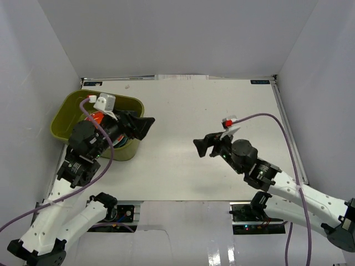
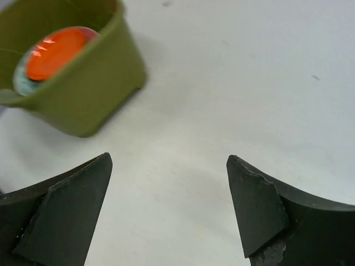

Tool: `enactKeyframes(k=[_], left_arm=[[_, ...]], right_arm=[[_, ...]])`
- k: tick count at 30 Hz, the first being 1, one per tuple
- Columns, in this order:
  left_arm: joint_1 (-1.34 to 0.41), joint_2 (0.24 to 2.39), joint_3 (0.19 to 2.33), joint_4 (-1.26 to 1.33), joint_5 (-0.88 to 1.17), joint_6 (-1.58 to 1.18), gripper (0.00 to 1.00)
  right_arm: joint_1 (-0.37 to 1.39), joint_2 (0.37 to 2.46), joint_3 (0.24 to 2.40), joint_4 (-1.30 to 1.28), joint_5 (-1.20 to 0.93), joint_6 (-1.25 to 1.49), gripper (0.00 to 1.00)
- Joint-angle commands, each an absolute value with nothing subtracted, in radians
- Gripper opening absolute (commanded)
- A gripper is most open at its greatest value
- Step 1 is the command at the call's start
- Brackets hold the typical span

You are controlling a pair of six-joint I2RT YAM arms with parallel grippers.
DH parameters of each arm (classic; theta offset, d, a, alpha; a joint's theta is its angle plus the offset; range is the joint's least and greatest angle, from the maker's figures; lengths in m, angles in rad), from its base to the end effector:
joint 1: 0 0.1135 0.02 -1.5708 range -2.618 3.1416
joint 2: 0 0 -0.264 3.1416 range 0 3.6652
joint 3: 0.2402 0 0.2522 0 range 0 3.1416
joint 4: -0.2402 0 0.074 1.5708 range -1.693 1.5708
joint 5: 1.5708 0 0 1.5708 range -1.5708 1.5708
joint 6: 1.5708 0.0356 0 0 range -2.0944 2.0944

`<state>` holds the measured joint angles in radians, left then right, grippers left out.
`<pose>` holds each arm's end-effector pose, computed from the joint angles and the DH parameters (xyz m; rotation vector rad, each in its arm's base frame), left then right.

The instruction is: Place the plates into the plastic bin on the countertop

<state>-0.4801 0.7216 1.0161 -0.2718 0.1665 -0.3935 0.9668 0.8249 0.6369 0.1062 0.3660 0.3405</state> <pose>0.1284 -0.0735 0.4189 0.2059 1.5936 -0.8139 0.1238 0.1570 0.3118 -0.2434 1.6759 0.6900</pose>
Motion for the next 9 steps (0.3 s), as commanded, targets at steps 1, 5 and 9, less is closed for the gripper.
enactKeyframes(k=[1,5,9], left_arm=[[-0.483,0.742,0.942,-0.281,0.348,-0.457,0.98],[-0.483,0.746,0.835,-0.197,0.365,-0.512,0.98],[-0.483,0.781,0.846,-0.158,0.350,-0.512,0.98]], right_arm=[[0.968,0.631,0.532,0.002,0.630,0.311,0.90],[0.968,0.494,0.511,-0.025,0.670,0.258,0.90],[0.966,0.503,0.606,-0.014,0.729,0.163,0.90]])
